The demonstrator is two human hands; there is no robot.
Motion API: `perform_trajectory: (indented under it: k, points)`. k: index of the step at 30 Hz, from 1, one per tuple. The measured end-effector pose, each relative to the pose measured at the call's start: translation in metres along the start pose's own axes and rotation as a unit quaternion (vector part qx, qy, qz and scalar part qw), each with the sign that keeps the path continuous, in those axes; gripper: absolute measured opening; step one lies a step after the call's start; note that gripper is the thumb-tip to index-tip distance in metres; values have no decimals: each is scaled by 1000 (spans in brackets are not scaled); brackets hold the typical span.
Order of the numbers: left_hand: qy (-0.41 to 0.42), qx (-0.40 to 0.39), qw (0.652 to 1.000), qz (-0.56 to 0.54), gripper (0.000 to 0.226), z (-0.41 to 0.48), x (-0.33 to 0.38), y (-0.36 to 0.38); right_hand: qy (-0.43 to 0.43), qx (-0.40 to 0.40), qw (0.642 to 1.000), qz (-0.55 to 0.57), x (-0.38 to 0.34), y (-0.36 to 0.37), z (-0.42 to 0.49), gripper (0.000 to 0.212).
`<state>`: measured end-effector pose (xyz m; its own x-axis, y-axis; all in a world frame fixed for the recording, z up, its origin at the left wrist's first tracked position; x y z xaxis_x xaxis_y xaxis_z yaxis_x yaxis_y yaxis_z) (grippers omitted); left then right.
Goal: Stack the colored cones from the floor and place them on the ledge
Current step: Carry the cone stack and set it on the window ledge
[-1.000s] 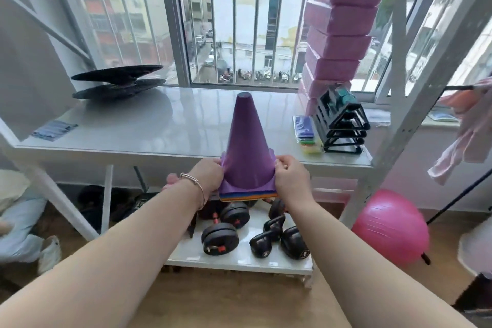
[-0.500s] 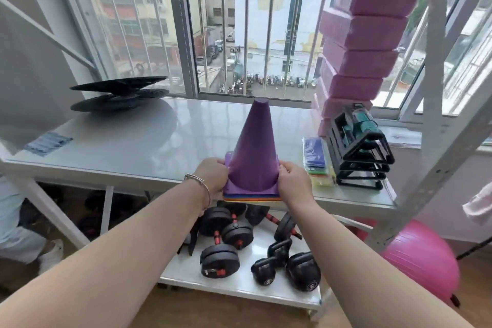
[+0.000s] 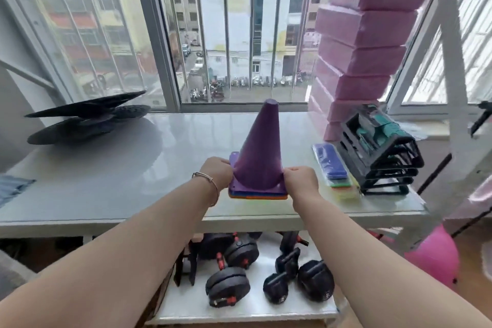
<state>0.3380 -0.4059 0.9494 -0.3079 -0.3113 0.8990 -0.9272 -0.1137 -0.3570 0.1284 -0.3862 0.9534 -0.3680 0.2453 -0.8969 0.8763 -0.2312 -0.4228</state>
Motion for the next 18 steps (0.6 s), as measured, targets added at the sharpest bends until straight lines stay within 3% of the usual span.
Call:
perform_trajectory:
  k: [8, 18]
  points:
    - [32, 10, 996, 87, 20, 62, -2, -10, 6, 21, 1000, -19, -12, 42, 41, 9]
    - [28, 60, 992, 111, 24, 129, 8, -1, 10, 33, 999, -9, -21, 69, 105, 27]
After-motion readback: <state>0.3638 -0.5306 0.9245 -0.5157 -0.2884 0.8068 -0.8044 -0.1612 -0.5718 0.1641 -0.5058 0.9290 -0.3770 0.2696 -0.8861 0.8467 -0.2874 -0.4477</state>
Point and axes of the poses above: each hand's wrist, its own z-axis towards the middle knuckle, its own y-axis out of the palm, x = y × z, the point moved 4 cm from there along z, towards the middle knuckle, and after that the axes turned 1 degree about -y, right-handed, at the moved point
